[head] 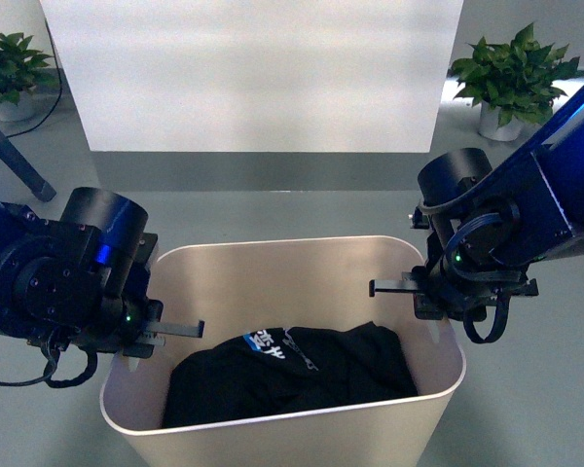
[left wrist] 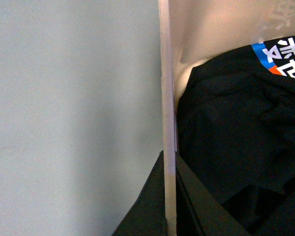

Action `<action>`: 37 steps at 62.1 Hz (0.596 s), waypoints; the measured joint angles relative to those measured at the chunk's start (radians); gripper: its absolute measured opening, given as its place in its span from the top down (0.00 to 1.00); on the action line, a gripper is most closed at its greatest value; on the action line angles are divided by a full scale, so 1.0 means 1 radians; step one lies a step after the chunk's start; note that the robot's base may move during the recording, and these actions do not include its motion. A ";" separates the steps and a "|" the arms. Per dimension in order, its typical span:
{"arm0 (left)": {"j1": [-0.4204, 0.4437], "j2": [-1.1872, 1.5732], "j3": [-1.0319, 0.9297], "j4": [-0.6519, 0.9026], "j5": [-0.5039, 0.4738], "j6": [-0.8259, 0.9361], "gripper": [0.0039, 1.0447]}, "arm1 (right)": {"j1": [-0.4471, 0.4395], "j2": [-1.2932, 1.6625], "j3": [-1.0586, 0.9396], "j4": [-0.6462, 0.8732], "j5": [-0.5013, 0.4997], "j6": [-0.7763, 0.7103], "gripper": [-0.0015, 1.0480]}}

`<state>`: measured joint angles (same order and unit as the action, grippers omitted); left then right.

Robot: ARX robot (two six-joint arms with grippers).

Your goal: Move hamper under clothes hanger

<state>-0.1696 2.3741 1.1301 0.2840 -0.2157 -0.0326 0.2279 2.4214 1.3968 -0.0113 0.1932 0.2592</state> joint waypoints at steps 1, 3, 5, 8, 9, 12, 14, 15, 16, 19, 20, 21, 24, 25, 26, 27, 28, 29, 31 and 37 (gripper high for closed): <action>-0.002 0.003 0.000 0.004 -0.008 0.000 0.96 | 0.000 0.002 -0.001 0.003 0.007 0.000 0.97; -0.003 0.005 0.005 0.003 0.003 0.002 0.96 | 0.001 0.003 -0.002 0.011 0.004 -0.001 0.97; -0.005 0.005 0.006 0.003 0.006 0.004 0.95 | 0.001 0.005 -0.002 0.014 0.005 -0.002 0.97; -0.005 0.005 0.007 0.002 0.011 0.016 0.85 | 0.000 0.005 -0.002 0.017 0.012 -0.002 0.95; -0.005 0.005 0.007 0.002 0.013 0.019 0.82 | 0.000 0.005 -0.002 0.018 0.014 0.000 0.91; -0.005 0.000 0.006 -0.002 0.013 0.029 0.71 | -0.004 0.005 -0.002 0.020 0.032 0.013 0.81; -0.005 -0.008 0.006 -0.005 0.012 0.031 0.66 | -0.007 0.000 -0.002 0.019 0.038 0.016 0.76; -0.005 -0.012 0.006 -0.008 0.011 0.031 0.64 | -0.008 -0.002 -0.002 0.018 0.039 0.017 0.74; -0.005 -0.016 0.006 -0.011 0.010 0.031 0.63 | -0.009 -0.004 -0.002 0.018 0.040 0.017 0.73; -0.005 -0.039 0.005 -0.024 0.010 0.031 0.56 | -0.014 -0.018 -0.004 0.013 0.041 0.019 0.66; -0.005 -0.052 0.004 -0.029 0.010 0.031 0.54 | -0.016 -0.022 -0.005 0.011 0.041 0.019 0.64; -0.005 -0.062 0.003 -0.033 0.010 0.031 0.52 | -0.017 -0.027 -0.006 0.009 0.041 0.019 0.62; -0.006 -0.103 0.003 -0.048 0.014 0.031 0.46 | -0.022 -0.052 -0.013 0.003 0.042 0.019 0.56; -0.006 -0.115 0.003 -0.051 0.014 0.031 0.44 | -0.023 -0.058 -0.014 0.002 0.042 0.019 0.54; -0.006 -0.127 0.003 -0.055 0.013 0.031 0.42 | -0.024 -0.063 -0.014 0.000 0.044 0.019 0.52; -0.008 -0.140 0.003 -0.060 0.013 0.031 0.40 | -0.026 -0.076 -0.016 -0.005 0.047 0.019 0.51; -0.008 -0.167 0.003 -0.071 0.012 0.032 0.37 | -0.029 -0.093 -0.017 -0.011 0.049 0.019 0.47; -0.009 -0.180 0.003 -0.077 0.011 0.032 0.35 | -0.030 -0.103 -0.018 -0.013 0.050 0.019 0.46; -0.010 -0.224 0.004 -0.093 0.010 0.032 0.30 | -0.034 -0.135 -0.020 -0.024 0.055 0.018 0.41; -0.013 -0.335 0.011 -0.135 0.008 0.035 0.16 | -0.044 -0.233 -0.020 -0.055 0.072 0.011 0.27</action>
<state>-0.1825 2.0388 1.1408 0.1490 -0.2081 0.0021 0.1841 2.1887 1.3766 -0.0666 0.2657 0.2707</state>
